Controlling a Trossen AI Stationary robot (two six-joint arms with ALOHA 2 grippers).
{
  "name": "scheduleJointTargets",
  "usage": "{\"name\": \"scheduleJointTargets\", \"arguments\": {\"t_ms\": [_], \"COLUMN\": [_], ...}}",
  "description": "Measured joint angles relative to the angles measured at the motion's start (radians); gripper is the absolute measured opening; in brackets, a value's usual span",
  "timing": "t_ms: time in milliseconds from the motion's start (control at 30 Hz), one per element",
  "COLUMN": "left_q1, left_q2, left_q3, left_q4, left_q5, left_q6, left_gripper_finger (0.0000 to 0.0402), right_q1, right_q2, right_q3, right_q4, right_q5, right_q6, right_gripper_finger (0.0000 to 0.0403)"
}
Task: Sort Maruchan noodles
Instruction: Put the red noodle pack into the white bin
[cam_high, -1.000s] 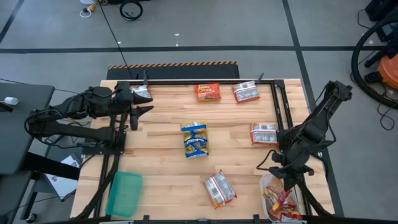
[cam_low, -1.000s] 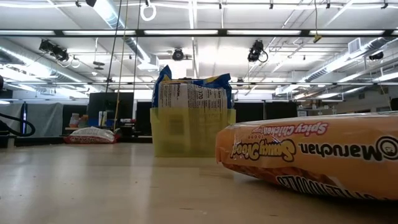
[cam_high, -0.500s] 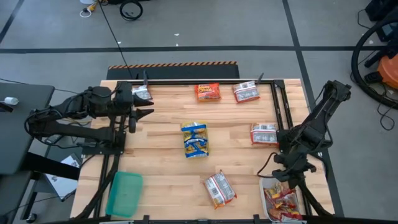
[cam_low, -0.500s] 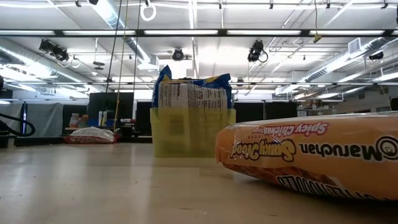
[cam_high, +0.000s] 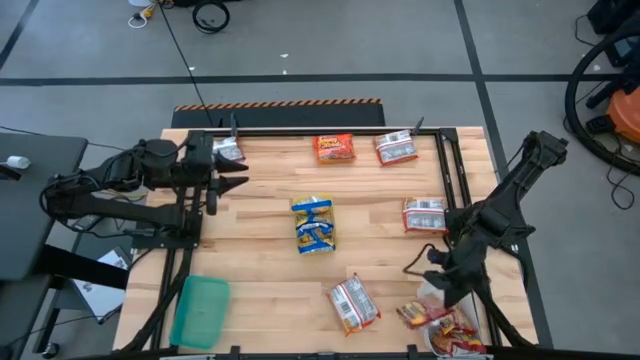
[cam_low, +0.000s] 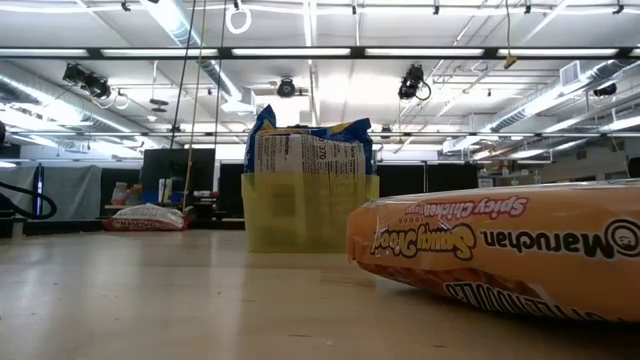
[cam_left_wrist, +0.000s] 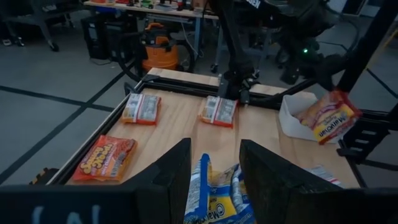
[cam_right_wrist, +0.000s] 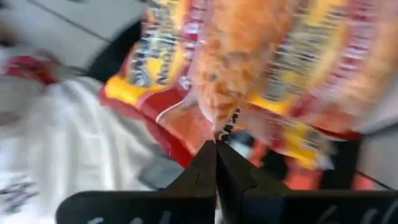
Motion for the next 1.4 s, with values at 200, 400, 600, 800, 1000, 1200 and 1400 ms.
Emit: {"name": "scheduleJointTargets", "arguments": {"t_ms": [200, 400, 600, 800, 1000, 1200, 1400], "left_q1": [-0.03, -0.04, -0.04, -0.04, -0.04, -0.04, -0.04], "left_q2": [0.0, 0.0, 0.0, 0.0, 0.0, 0.0, 0.006], "left_q3": [0.0, 0.0, 0.0, 0.0, 0.0, 0.0, 0.0], "left_q4": [0.0, 0.0, -0.001, -0.001, -0.001, -0.001, 0.0], "left_q5": [0.001, 0.0, 0.0, 0.0, 0.0, 0.0, 0.0], "left_q6": [-0.005, -0.008, -0.01, -0.013, -0.015, -0.035, -0.055], "left_gripper_finger": [0.0141, 0.0141, 0.0141, 0.0141, 0.0141, 0.0141, 0.0141], "right_q1": [0.025, 0.04, 0.074, 0.079, 0.078, 0.093, 0.078], "right_q2": [-0.021, -0.035, -0.073, -0.082, -0.078, -0.079, -0.088], "right_q3": [0.0, 0.0, 0.001, -0.02, -0.103, -0.092, -0.052], "right_q4": [0.033, -0.013, -0.005, -0.139, -0.044, -0.028, -0.023], "right_q5": [-0.057, -0.06, -0.097, -0.103, -0.126, -0.399, -0.458], "right_q6": [0.008, 0.011, 0.05, 0.012, 0.051, 0.064, 0.052], "right_gripper_finger": [0.0004, 0.0004, 0.0004, 0.0004, 0.0011, 0.0059, 0.0114]}}
